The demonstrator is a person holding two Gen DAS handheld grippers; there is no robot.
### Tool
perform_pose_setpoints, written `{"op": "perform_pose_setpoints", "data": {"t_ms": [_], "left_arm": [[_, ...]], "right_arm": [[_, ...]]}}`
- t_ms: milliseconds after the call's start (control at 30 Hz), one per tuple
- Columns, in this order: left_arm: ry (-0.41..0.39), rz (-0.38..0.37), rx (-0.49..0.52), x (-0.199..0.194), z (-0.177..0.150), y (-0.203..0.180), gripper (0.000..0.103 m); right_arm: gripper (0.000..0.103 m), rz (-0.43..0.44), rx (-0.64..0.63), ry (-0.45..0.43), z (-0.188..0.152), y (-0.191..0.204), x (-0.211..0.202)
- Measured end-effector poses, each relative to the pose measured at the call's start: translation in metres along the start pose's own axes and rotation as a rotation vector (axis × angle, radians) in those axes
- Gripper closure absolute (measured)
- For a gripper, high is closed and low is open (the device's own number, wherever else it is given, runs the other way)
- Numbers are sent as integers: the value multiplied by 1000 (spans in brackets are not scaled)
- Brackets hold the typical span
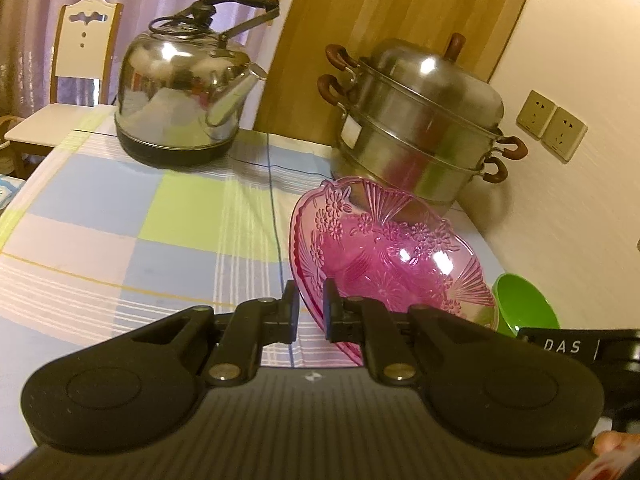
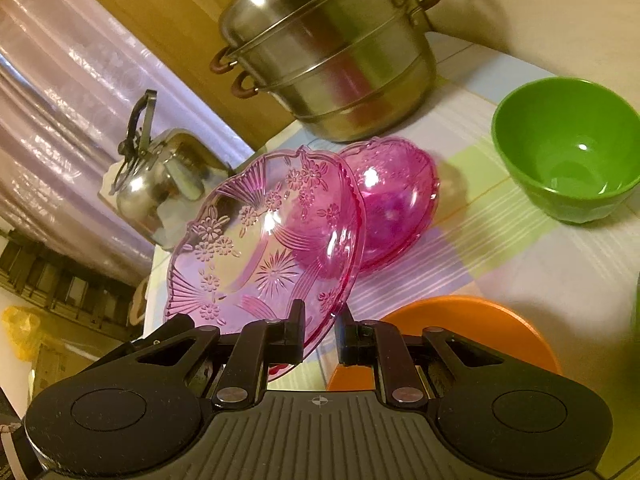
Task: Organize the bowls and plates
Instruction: 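Lift both held pink dishes and bring them together beside the steamer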
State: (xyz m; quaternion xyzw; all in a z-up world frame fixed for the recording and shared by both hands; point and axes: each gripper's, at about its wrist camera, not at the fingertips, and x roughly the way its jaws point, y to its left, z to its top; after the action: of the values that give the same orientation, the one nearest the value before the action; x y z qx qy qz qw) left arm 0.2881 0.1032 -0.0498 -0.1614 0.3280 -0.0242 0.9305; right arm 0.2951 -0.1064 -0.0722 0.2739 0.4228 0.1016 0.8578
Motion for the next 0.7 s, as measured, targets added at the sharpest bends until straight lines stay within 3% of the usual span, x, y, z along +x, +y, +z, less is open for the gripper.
{"op": "perform_pose_setpoints", "data": {"t_ms": [700], "left_arm": [[32,-65,77,46,10,-37,92]], "right_arm": [[88,-80,21,-50,28,-27,0]]}}
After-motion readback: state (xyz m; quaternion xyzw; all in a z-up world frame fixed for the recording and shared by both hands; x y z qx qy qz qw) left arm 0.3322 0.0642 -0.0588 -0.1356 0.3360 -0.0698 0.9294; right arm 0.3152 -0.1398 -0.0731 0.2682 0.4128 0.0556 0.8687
